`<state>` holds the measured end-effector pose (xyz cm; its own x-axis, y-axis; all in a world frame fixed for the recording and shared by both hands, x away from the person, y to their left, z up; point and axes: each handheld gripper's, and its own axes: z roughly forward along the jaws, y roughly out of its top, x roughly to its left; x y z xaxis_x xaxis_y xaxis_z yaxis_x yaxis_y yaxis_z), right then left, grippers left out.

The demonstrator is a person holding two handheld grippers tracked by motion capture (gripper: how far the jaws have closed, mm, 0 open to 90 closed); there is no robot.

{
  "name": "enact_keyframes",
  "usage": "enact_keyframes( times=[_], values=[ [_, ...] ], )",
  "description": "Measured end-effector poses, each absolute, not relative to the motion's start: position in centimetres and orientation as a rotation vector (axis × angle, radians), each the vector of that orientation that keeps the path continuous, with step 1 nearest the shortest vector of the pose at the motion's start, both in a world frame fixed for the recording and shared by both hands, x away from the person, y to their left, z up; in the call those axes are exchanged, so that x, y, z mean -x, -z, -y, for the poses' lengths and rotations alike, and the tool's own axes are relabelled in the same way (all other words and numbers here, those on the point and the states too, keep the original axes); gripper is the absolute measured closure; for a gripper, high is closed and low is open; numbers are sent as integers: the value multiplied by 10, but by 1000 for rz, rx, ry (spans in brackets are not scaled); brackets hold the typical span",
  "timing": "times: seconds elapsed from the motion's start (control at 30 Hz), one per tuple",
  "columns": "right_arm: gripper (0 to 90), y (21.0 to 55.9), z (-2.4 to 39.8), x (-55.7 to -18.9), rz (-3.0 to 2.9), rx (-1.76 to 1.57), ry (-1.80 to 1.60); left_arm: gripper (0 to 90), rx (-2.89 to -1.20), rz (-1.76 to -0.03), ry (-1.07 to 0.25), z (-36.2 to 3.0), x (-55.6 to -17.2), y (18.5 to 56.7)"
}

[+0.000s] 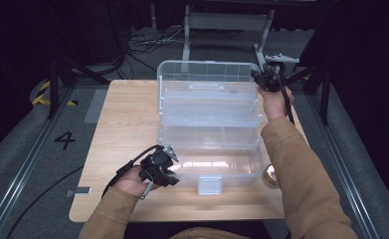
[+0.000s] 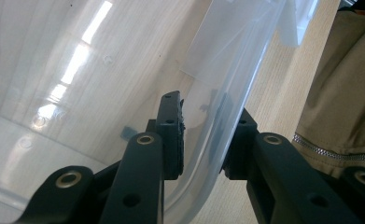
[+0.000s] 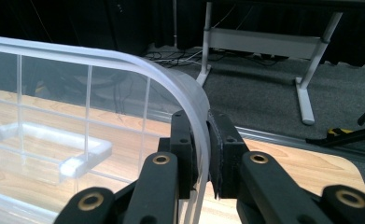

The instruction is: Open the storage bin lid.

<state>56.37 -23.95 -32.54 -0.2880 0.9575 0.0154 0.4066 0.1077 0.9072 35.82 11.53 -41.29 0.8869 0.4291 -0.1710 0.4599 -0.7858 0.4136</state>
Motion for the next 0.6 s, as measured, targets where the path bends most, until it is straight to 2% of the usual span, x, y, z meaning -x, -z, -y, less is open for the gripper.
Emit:
enact_keyframes(
  times=[0.6],
  values=[
    [816,340,241,-591,-1832,-1386,-1149,735,-2591,-634,81,-116,-358,413]
  ],
)
